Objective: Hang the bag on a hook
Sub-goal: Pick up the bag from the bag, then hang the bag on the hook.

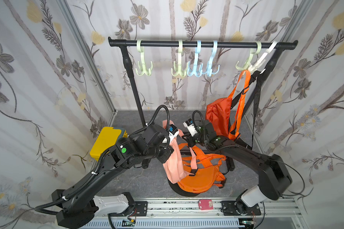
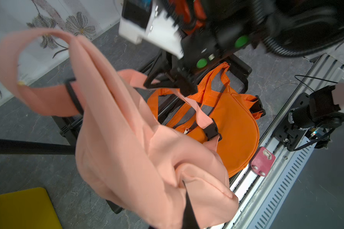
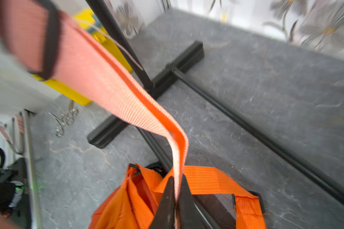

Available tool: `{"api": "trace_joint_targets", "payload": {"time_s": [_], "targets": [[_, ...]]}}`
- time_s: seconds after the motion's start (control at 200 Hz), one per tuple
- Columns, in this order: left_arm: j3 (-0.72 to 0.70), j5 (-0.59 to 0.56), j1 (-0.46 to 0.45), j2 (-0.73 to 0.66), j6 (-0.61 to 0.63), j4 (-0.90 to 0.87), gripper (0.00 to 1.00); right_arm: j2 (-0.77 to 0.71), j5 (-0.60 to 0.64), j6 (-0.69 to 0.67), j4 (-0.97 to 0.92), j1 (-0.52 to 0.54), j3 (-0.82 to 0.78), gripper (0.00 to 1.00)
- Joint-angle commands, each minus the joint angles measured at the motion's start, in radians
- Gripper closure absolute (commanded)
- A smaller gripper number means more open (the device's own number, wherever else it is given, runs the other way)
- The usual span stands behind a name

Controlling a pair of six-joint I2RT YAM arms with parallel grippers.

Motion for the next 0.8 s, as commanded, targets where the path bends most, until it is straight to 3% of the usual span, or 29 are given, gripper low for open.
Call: {"api": "trace_joint_targets", "payload": {"time_s": [0.0, 0.125, 0.325, 0.465, 0.794], "targets": [[-0.087, -0.047, 0.032, -0.084, -0.026, 0.099, 1.00, -0.198, 0.124, 0.045, -0.040, 0.001, -0.025, 1.00], [-0.149, -0.048, 0.068, -0.193, -0.057, 0.221, 1.00, -0.451, 0.255, 0.037, -0.090, -0.002, -0.053, 1.00], [-0.053, -0.061, 0.070, -0.137, -0.062, 0.306, 1.00, -0.529, 0.320, -0.005, -0.224, -0.007, 0.083, 1.00], [0.011, -0.033, 0.067, -0.092, -0.054, 0.387, 1.00, -0.500, 0.380, -0.064, -0.272, -0.036, 0.225, 1.00], [0.138, -0.033, 0.037, -0.032, -0.012, 0.469, 1.00, -0.275, 0.326, -0.152, -0.389, -0.168, 0.732, 1.00]]}}
